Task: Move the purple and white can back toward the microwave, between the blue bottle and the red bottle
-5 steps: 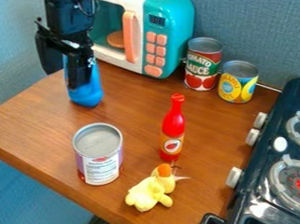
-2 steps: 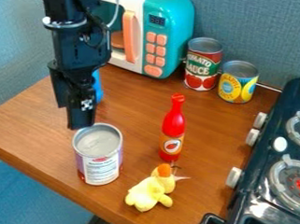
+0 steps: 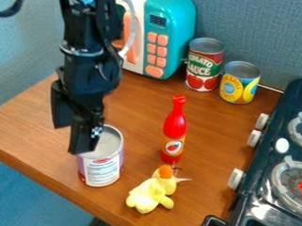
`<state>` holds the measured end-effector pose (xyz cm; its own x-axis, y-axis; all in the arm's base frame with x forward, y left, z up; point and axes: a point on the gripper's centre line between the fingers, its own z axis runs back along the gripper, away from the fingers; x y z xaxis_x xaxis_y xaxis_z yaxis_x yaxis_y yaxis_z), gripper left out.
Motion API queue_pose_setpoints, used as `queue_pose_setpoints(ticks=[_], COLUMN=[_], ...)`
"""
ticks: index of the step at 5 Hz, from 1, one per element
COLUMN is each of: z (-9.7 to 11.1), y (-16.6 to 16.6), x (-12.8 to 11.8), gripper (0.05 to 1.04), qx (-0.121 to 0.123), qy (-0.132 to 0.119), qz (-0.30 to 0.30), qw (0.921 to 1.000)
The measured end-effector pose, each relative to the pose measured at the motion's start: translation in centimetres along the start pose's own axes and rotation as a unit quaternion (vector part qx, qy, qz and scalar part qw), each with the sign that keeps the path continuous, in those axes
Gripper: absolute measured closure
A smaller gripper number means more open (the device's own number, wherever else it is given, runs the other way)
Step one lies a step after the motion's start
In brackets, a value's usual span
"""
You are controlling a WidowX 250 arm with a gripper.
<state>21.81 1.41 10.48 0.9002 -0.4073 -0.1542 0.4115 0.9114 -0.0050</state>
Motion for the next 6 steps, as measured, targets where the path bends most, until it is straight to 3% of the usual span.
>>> queue_pose_setpoints(ticks=[2, 4, 6], z=[-1.9, -3.0, -4.6], y=[-0.7, -0.3, 0.6], x=[-0.5, -0.5, 0.4], gripper=[0.082, 0.082, 0.082], qx=[-0.002, 0.003, -0.028], qy=[0.024, 0.044, 0.049], qz=[0.093, 0.108, 0.096], qw=[0.9954, 0.9932, 0.9938])
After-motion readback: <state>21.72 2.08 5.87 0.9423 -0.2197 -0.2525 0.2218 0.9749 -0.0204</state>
